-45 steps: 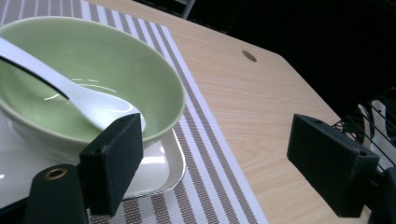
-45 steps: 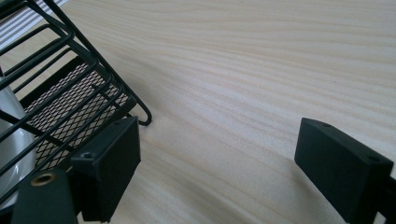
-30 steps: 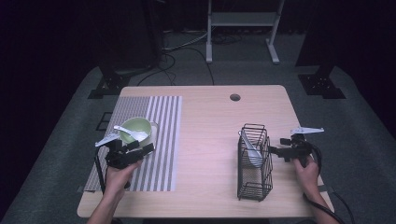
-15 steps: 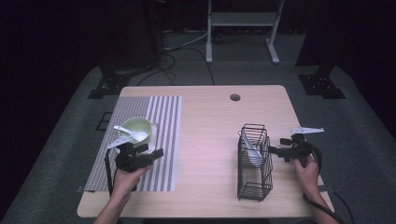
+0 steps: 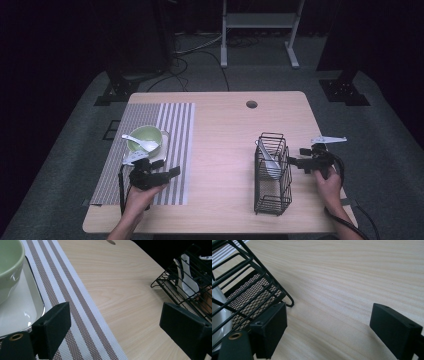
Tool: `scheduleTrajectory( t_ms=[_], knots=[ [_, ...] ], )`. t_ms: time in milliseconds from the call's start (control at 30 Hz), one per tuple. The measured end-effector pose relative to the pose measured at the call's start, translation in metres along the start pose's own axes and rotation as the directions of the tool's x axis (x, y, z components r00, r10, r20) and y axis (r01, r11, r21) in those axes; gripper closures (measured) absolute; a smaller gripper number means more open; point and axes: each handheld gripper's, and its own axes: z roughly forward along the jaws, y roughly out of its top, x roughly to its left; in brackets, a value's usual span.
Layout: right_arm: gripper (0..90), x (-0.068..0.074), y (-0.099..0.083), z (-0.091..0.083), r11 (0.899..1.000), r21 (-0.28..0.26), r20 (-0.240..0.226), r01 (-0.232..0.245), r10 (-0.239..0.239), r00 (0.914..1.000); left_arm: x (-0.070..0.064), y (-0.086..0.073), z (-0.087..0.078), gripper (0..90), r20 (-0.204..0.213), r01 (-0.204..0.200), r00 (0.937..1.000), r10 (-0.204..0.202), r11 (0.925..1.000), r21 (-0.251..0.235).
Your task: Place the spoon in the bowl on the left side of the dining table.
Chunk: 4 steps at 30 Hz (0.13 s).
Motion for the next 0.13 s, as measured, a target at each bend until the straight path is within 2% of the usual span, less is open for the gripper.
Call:
scheduleTrajectory(
  t_ms=[133],
  knots=[
    [13.2,0.0001,-0.0002,-0.0002,1.000,-0.001,0.000,0.001,-0.001,1.0000,-0.0015,-0.0024,0.0010,9.1,0.007,-0.006,1.0000,0.006,1.0000,0.002]
  ],
)
